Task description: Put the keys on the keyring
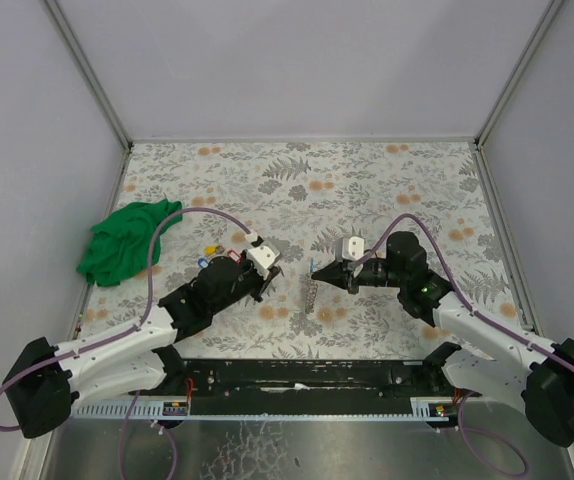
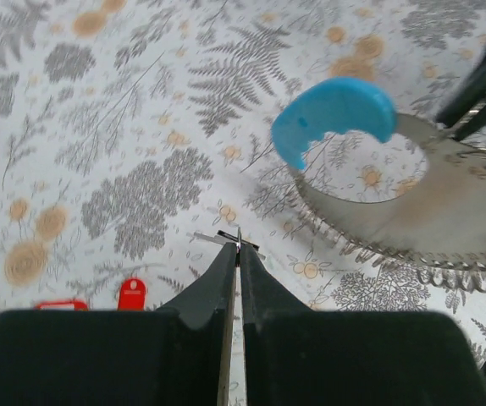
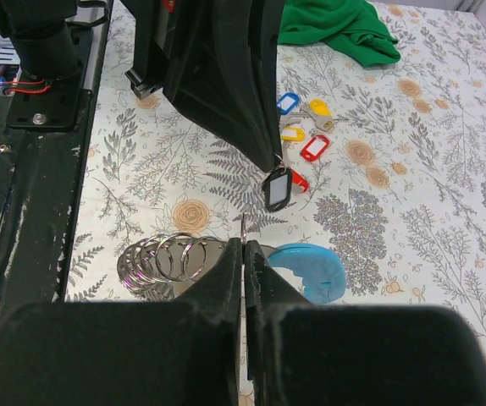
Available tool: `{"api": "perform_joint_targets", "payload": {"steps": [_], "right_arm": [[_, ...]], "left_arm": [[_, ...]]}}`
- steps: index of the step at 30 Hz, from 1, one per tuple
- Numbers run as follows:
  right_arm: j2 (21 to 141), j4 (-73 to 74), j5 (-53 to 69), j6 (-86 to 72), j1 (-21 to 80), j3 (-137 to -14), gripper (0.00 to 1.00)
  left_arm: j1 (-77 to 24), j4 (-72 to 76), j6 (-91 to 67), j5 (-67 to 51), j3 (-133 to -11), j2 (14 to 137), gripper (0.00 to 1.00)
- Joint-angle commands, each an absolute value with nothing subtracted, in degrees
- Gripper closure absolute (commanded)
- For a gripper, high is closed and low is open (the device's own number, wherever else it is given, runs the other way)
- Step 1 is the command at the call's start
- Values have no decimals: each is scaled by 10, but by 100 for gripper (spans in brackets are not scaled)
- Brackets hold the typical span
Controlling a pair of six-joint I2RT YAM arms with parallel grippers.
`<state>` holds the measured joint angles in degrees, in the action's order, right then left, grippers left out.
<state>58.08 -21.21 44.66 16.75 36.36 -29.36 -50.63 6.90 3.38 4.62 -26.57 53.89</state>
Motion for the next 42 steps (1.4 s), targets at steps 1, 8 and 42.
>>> {"api": "perform_joint_targets", "payload": {"steps": [1,8,42], "right_arm": [[561,-236,459,187,361,-294,100],[588,-234,492,185,361,-303,100],[611,-147,544,276,361,-340,100]], "left_arm": [[-489,139,159,-80,-266,534,100],[-464,89,259,-175,-301,549,100],[-454,23,329,-353,-348,570,100]]}}
